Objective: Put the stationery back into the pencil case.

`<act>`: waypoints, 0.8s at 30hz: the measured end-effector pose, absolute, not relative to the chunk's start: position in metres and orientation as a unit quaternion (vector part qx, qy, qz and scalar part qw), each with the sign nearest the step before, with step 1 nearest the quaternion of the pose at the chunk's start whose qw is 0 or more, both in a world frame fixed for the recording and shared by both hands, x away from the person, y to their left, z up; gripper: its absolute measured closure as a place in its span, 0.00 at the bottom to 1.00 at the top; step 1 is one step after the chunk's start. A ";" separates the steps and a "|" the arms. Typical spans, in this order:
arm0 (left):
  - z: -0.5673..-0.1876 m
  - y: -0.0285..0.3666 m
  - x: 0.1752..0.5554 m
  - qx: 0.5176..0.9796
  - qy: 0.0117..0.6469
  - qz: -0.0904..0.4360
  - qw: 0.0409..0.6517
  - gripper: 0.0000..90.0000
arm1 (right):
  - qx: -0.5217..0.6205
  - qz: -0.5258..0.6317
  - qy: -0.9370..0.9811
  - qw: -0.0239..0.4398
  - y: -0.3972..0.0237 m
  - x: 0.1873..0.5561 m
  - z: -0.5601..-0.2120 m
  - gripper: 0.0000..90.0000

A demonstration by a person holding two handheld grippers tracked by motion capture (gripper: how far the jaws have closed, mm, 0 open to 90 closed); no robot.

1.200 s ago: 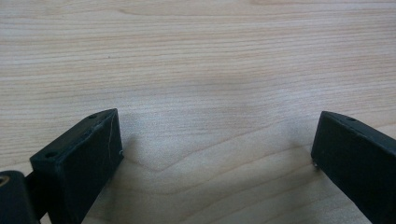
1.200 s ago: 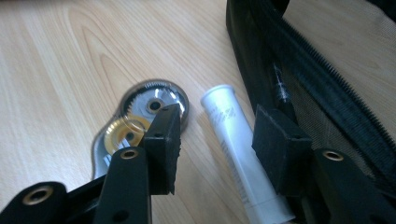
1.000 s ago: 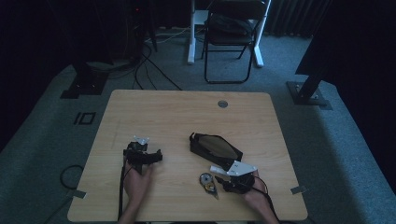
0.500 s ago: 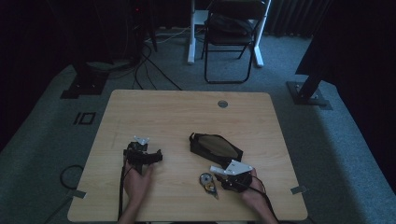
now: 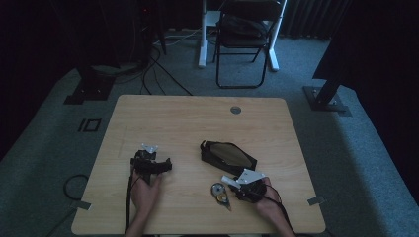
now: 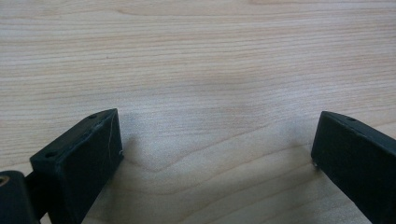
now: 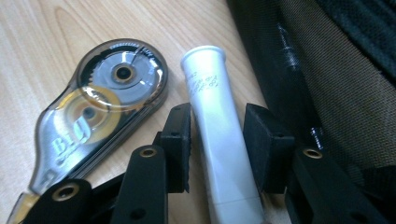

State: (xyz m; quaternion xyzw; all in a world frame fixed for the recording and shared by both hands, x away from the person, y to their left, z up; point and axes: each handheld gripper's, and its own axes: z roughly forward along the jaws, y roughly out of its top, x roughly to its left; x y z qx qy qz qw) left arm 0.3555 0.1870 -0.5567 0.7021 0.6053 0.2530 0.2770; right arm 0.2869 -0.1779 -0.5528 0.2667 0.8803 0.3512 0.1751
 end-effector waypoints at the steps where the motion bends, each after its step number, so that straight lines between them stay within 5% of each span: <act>1: -0.557 0.187 0.355 0.702 0.605 0.253 0.277 0.02 | 0.268 0.351 0.881 0.173 -0.178 0.286 -0.553 0.71; 12: -0.557 0.187 0.355 0.702 0.605 0.253 0.277 0.02 | 0.286 0.355 0.881 0.128 -0.186 0.287 -0.551 0.78; 24: -0.557 0.187 0.355 0.702 0.605 0.253 0.277 0.02 | 0.278 0.338 0.887 0.148 -0.183 0.282 -0.549 0.79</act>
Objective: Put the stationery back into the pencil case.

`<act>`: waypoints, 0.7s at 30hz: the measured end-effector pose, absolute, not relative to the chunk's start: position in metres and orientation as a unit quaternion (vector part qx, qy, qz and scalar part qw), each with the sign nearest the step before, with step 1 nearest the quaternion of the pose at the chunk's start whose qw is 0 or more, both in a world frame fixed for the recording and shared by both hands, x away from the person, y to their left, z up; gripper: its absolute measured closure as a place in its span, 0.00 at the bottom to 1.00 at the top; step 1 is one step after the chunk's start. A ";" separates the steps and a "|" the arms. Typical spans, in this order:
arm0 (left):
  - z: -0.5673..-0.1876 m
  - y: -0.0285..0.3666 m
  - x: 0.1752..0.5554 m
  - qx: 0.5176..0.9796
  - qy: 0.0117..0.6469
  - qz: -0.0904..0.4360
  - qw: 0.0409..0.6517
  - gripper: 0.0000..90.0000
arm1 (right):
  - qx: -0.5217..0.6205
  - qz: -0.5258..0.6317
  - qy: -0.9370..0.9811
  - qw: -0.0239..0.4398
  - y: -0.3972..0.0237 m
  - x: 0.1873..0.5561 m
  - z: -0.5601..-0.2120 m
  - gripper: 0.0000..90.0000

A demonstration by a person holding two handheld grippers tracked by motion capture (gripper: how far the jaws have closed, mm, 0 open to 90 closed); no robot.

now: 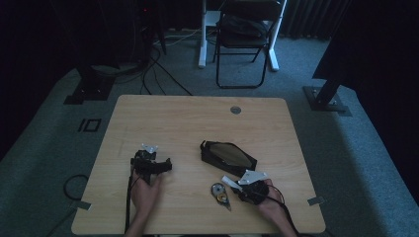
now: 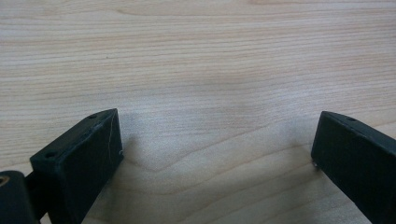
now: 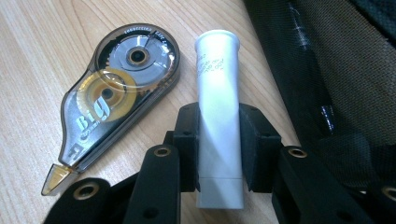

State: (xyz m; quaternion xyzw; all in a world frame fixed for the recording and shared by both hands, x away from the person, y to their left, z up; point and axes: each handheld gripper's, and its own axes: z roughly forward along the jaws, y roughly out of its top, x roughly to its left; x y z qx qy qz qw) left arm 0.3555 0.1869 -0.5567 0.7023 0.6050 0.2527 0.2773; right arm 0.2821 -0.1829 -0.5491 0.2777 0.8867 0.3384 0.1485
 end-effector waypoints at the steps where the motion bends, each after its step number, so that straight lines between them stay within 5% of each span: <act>1: -0.557 0.187 0.355 0.702 0.605 0.253 0.277 0.02 | 0.277 0.337 0.887 0.150 -0.183 0.282 -0.549 0.79; 21: -0.557 0.187 0.355 0.703 0.604 0.253 0.278 0.02 | 0.264 0.349 0.884 0.163 -0.179 0.274 -0.541 0.79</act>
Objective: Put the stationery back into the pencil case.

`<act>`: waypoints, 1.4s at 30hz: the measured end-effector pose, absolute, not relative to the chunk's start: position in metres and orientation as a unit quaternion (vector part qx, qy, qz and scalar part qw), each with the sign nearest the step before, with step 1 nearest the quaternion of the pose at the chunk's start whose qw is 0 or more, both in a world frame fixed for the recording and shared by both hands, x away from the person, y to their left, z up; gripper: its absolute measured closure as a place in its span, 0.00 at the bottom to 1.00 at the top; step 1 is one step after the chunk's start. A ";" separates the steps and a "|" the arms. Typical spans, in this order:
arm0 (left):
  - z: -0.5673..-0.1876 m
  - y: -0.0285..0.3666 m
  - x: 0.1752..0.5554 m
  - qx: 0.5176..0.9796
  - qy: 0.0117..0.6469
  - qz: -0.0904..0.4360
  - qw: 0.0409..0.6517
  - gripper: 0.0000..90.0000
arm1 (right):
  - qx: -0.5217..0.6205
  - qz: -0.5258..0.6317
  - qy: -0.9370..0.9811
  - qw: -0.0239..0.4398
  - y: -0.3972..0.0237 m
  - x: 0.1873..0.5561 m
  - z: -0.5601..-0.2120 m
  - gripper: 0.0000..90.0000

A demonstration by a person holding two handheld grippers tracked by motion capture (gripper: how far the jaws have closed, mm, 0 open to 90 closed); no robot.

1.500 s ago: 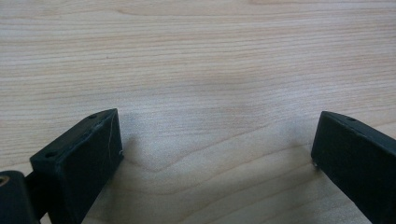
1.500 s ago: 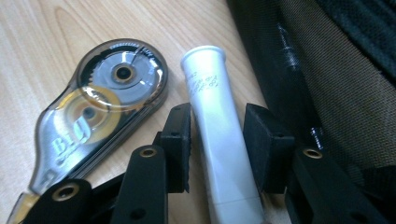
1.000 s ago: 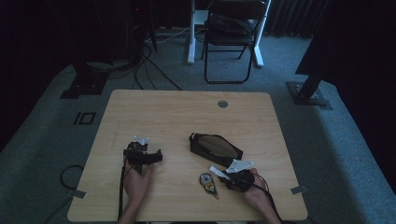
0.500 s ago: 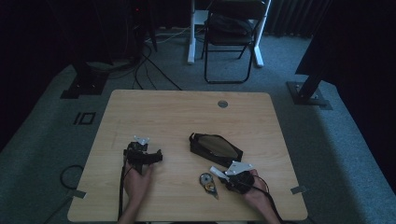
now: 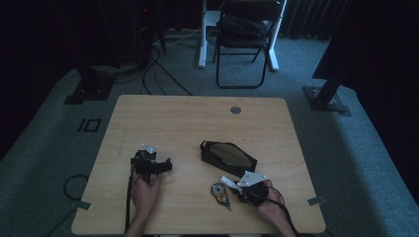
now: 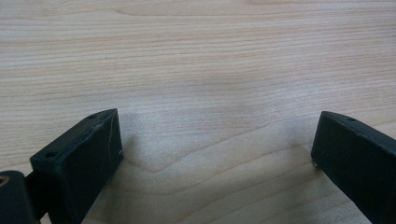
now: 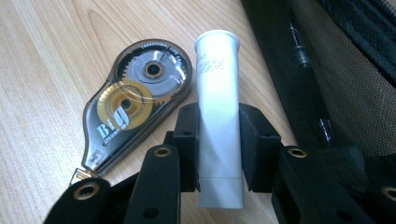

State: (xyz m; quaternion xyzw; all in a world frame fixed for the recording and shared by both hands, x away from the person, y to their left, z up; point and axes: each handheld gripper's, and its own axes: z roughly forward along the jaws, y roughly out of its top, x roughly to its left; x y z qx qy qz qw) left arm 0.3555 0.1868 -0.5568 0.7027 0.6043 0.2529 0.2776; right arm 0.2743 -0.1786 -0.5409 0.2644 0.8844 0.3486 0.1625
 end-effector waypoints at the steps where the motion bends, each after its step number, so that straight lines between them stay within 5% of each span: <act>1: -0.557 0.187 0.355 0.703 0.604 0.253 0.278 0.02 | 0.264 0.349 0.884 0.163 -0.178 0.274 -0.540 0.79; 42: -0.557 0.187 0.355 0.703 0.604 0.253 0.278 0.02 | 0.240 0.384 0.872 0.185 -0.176 0.264 -0.509 0.79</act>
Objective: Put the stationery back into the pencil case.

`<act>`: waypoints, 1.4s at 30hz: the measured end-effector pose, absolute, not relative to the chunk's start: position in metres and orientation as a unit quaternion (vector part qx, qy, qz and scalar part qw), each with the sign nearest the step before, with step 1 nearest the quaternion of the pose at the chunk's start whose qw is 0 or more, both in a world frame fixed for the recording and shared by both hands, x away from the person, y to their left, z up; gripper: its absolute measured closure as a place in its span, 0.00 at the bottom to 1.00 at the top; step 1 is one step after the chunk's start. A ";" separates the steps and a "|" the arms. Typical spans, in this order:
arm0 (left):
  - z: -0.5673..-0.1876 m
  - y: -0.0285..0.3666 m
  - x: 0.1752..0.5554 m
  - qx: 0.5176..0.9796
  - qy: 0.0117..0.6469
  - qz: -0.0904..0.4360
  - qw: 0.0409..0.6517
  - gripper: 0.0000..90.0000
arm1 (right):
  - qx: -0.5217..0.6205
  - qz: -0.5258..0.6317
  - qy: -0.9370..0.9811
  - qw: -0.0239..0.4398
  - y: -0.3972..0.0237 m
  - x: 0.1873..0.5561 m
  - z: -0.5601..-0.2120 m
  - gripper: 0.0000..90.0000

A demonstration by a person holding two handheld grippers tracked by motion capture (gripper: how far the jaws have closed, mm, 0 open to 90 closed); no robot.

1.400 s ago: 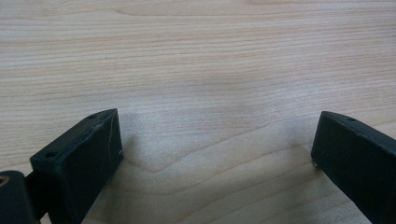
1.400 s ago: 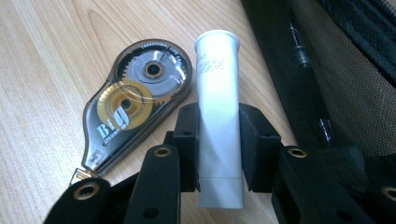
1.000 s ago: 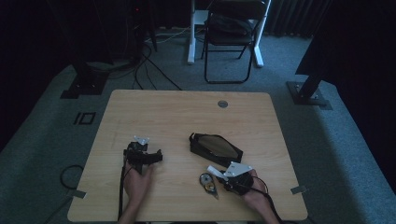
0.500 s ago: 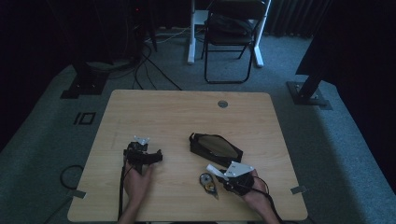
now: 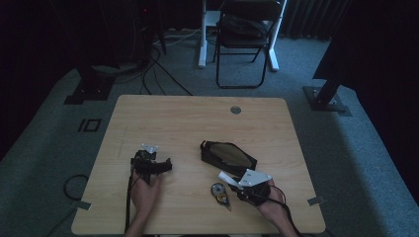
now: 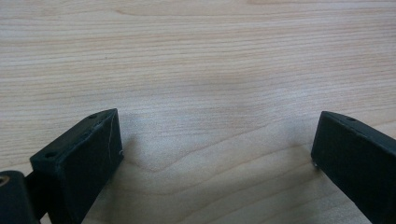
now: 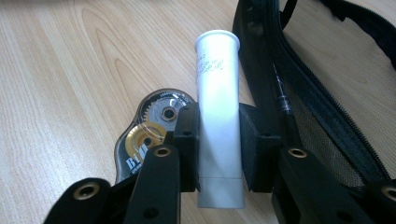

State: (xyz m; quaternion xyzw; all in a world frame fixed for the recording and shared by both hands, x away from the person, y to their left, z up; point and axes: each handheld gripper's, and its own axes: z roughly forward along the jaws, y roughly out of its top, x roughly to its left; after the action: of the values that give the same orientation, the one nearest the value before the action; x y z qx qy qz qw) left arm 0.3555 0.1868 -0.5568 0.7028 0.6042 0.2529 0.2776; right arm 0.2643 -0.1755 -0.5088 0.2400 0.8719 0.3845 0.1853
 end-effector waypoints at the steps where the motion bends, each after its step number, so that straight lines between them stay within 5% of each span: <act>1: -0.557 0.187 0.355 0.703 0.604 0.253 0.278 0.02 | 0.240 0.385 0.872 0.186 -0.175 0.264 -0.508 0.79; 42: -0.557 0.187 0.355 0.703 0.604 0.253 0.278 0.02 | 0.226 0.411 0.860 0.201 -0.178 0.254 -0.478 0.79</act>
State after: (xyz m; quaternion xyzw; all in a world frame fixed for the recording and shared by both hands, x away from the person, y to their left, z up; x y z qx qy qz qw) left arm 0.3555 0.1868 -0.5568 0.7025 0.6044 0.2530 0.2779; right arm 0.2538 -0.1777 -0.4784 0.2260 0.8601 0.4110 0.2005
